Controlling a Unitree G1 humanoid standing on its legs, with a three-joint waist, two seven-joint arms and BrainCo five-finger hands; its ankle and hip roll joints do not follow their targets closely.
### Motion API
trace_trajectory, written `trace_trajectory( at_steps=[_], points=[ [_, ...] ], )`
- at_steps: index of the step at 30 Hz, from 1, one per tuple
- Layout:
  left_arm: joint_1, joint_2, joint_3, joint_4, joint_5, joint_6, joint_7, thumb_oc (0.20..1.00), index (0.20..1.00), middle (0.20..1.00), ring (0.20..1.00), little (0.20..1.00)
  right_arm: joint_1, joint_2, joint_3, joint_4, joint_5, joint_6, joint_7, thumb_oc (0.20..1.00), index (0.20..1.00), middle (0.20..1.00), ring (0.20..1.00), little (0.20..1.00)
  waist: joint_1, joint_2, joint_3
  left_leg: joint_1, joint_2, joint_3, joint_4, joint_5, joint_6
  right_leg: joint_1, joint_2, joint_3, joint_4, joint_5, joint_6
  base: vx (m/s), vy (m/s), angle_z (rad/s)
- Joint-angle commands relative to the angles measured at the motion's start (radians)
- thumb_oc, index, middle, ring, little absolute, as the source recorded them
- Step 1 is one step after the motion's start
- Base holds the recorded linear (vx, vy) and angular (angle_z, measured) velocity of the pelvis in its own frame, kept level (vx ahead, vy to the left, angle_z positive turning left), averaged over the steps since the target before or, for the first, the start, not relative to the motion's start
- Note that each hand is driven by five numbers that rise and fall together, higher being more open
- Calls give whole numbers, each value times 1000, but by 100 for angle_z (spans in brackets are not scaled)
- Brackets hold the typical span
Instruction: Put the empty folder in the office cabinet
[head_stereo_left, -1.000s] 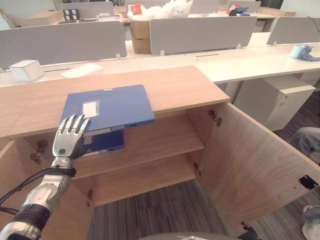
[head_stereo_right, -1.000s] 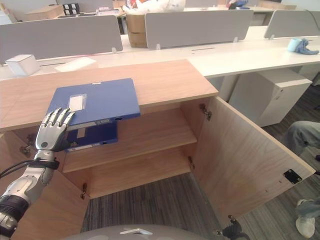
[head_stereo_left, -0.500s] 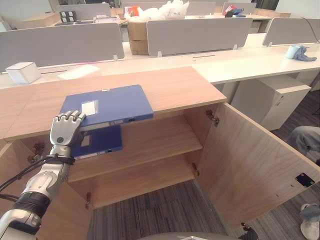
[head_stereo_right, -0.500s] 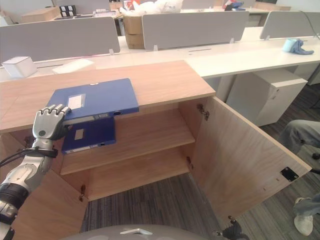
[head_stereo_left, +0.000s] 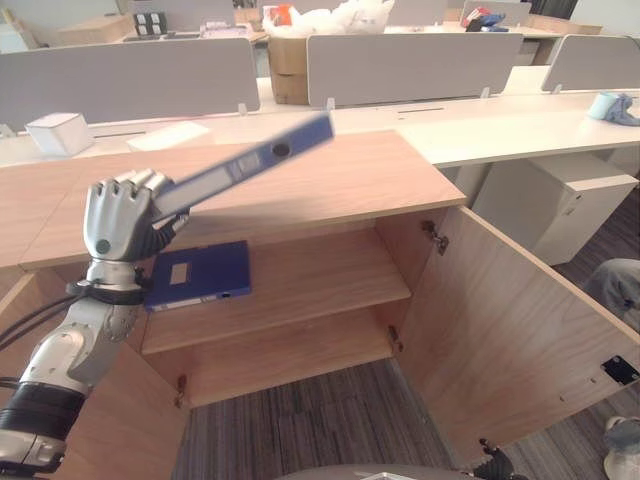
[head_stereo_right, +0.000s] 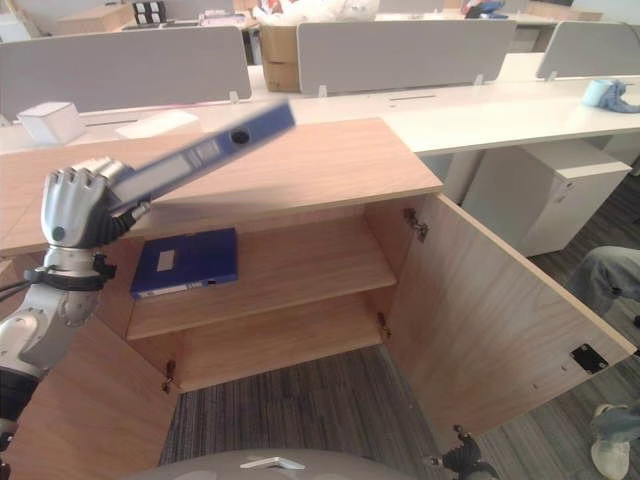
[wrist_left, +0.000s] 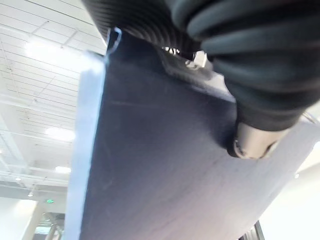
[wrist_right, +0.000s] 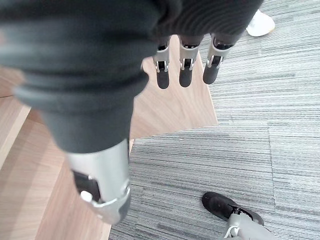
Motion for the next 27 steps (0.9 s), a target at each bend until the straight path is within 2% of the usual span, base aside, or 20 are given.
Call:
trace_trajectory(
  at_steps=[1,2,3,4,5,8,11,13,14,16,17,19,23,24,27],
  points=[
    [-103,-24,105,-45,-249,-93,-5,200,200,200,200,200,-83,-25,35,-12,14,-25,7,1000,1000,1000,1000,1000,-20,18,-4,23,50,-89,1,-66,-49,39,-93,-21,4,-20,84,-9,2,4],
    [-103,-24,105,-45,-249,-93,-5,200,200,200,200,200,-83,-25,35,-12,14,-25,7,1000,1000,1000,1000,1000,-20,18,-4,23,50,-89,1,-66,-49,39,-93,-21,4,-20,84,-19,7,5],
    [-81,-68,142,-107,-356,-123,-24,200,200,200,200,200,-86,-28,37,-15,10,-24,13,1000,1000,1000,1000,1000,-16,18,-2,21,50,-93,1,-65,-48,40,-95,-25,4,-20,84,0,0,0],
    [-81,-68,142,-107,-356,-123,-24,200,200,200,200,200,-86,-28,37,-15,10,-24,13,1000,1000,1000,1000,1000,-16,18,-2,21,50,-93,1,-65,-48,40,-95,-25,4,-20,84,0,0,0],
    [-70,-101,156,-161,-445,-157,-35,200,200,200,200,200,-89,-27,36,-18,11,-22,17,1000,1000,1000,1000,1000,-10,16,0,19,50,-98,1,-63,-46,41,-96,-28,4,-19,83,0,0,0],
    [-53,-148,170,-247,-639,-222,-120,200,200,200,200,200,-93,-25,44,-23,2,-22,29,1000,1000,1000,1000,1000,-3,14,5,13,47,-107,1,-61,-43,43,-97,-34,4,-19,83,-28,4,4],
    [-35,-205,161,-272,-881,-253,-241,200,200,200,200,200,-102,-34,60,-60,-17,-24,42,1000,1000,1000,1000,1000,1,12,10,10,45,-112,1,-58,-41,44,-98,-37,4,-18,82,-24,6,9],
    [-16,-228,150,-282,-1011,-250,-334,200,200,200,200,200,-105,-50,64,-106,-24,-26,53,1000,1000,1000,1000,1000,3,12,13,8,45,-114,1,-56,-40,43,-99,-38,4,-17,82,-23,6,5],
    [-16,-228,150,-282,-1011,-250,-334,200,200,200,200,200,-105,-50,64,-106,-24,-26,53,1000,1000,1000,1000,1000,3,12,13,8,45,-114,1,-56,-40,43,-99,-38,4,-17,82,-20,12,4],
    [10,-236,127,-287,-1112,-240,-428,200,200,200,200,200,-106,-69,67,-185,-23,-37,72,1000,1000,1000,1000,1000,3,10,18,6,43,-114,1,-56,-39,42,-101,-37,4,-14,82,-17,10,1],
    [39,-257,113,-282,-1212,-231,-493,200,200,200,200,200,-104,-96,66,-294,-17,-51,88,1000,1000,1000,1000,1000,4,7,21,5,42,-114,1,-54,-38,41,-102,-36,4,-12,82,-31,21,0],
    [82,-300,85,-267,-1326,-215,-567,200,200,200,200,200,-97,-134,55,-439,12,-63,110,1000,1000,1000,1000,1000,4,5,24,4,42,-112,1,-53,-36,39,-104,-36,4,-9,82,-16,12,0],
    [150,-362,17,-221,-1480,-164,-667,200,200,200,200,200,-122,-191,53,-679,88,-80,143,1000,1000,1000,1000,1000,9,-4,30,1,40,-109,1,-51,-30,34,-106,-34,4,-5,84,-8,3,0],
    [150,-362,17,-221,-1480,-164,-667,200,200,200,200,200,-122,-191,53,-679,88,-80,143,1000,1000,1000,1000,1000,9,-4,30,1,40,-109,1,-51,-30,34,-106,-34,4,-5,84,0,0,0],
    [188,-403,-71,-154,-1557,-113,-707,200,200,200,200,200,-221,-201,107,-843,197,-91,163,1000,1000,1000,1000,1000,26,-14,35,-3,41,-109,1,-46,-24,33,-109,-34,4,-1,83,-23,5,-2]
  ],
)
